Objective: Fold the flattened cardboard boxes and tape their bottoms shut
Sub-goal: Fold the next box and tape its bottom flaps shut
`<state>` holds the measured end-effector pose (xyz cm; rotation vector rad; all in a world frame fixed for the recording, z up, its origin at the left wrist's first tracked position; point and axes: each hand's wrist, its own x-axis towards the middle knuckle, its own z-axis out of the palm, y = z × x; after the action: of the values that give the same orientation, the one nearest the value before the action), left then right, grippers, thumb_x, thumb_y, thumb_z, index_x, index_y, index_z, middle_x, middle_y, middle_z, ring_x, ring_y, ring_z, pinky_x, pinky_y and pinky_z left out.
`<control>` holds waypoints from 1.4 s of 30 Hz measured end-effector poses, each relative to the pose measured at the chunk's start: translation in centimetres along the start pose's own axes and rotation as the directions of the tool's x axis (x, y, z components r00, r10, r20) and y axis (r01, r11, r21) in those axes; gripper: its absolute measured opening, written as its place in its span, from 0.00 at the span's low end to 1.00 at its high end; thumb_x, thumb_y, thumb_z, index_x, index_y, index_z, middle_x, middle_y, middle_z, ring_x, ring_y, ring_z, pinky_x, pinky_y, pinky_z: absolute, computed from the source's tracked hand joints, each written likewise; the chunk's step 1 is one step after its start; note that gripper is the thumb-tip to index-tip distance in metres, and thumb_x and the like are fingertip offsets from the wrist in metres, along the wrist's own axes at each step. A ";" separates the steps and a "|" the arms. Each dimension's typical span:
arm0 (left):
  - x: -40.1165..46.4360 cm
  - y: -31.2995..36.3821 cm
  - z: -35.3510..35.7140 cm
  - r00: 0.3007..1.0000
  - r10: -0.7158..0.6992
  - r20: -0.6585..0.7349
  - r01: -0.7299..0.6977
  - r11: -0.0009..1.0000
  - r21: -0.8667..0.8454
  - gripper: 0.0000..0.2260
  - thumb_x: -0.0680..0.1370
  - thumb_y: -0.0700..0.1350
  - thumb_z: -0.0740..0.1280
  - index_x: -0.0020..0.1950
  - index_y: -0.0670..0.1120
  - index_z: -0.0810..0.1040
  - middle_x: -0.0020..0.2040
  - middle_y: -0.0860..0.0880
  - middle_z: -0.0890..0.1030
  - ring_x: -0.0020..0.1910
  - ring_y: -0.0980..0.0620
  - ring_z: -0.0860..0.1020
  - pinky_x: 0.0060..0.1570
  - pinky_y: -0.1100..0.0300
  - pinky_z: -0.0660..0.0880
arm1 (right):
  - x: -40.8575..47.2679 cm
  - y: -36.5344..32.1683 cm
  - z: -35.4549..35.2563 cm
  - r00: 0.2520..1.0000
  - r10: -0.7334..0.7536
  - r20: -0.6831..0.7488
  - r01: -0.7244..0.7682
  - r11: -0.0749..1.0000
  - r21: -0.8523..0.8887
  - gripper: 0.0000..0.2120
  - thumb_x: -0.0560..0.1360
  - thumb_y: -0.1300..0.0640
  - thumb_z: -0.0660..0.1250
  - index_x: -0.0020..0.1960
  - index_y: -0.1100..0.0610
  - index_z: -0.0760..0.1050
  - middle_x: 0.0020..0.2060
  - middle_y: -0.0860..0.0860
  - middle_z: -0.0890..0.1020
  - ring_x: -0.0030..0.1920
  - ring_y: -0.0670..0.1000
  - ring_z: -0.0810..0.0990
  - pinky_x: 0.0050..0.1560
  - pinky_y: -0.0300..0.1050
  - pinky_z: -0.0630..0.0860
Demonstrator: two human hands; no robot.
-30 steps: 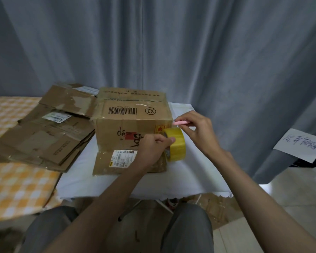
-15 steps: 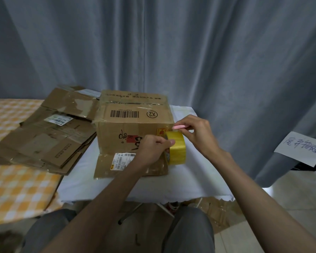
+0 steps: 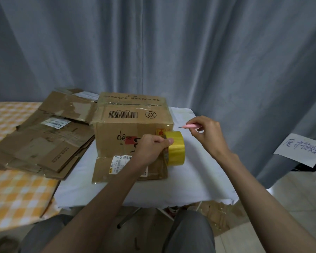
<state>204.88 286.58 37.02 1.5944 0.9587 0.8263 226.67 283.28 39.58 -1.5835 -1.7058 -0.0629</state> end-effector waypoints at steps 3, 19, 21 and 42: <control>0.1 -0.1 -0.1 1.000 -0.005 0.007 0.005 1.000 0.001 0.20 0.73 0.59 0.72 0.41 0.41 0.85 0.47 0.33 0.82 0.42 0.48 0.77 0.54 0.41 0.77 | -0.9 2.0 0.7 0.982 0.190 -0.008 -0.190 0.981 -0.025 0.05 0.72 0.57 0.75 0.40 0.51 0.80 0.37 0.44 0.83 0.40 0.48 0.80 0.40 0.44 0.76; -0.1 0.2 0.1 1.000 -0.005 0.016 0.005 1.000 0.012 0.15 0.77 0.52 0.71 0.42 0.41 0.85 0.44 0.37 0.83 0.40 0.50 0.77 0.43 0.57 0.71 | -0.8 -1.6 2.9 0.653 0.634 0.414 -0.742 0.429 0.515 0.16 0.77 0.43 0.68 0.50 0.56 0.83 0.34 0.51 0.81 0.35 0.51 0.79 0.38 0.43 0.77; 0.0 0.0 0.0 0.999 0.028 0.016 -0.028 0.999 0.027 0.16 0.76 0.55 0.71 0.41 0.42 0.86 0.43 0.37 0.83 0.40 0.49 0.77 0.44 0.55 0.72 | 0.7 -2.9 2.4 0.588 0.602 0.541 -0.807 0.392 0.441 0.22 0.73 0.40 0.72 0.54 0.57 0.82 0.38 0.53 0.82 0.39 0.52 0.79 0.45 0.48 0.75; 9.6 1.0 -1.7 0.806 0.356 0.473 -0.592 0.479 0.649 0.22 0.82 0.54 0.62 0.74 0.49 0.71 0.76 0.51 0.68 0.77 0.51 0.63 0.75 0.49 0.60 | 0.9 -3.3 3.8 0.503 0.636 0.585 -0.835 0.184 0.518 0.10 0.73 0.61 0.75 0.53 0.61 0.79 0.40 0.56 0.79 0.36 0.50 0.79 0.27 0.38 0.76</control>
<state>207.80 295.79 38.72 2.7756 0.6703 0.5161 222.00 285.31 38.96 -1.5491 -0.6471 1.2799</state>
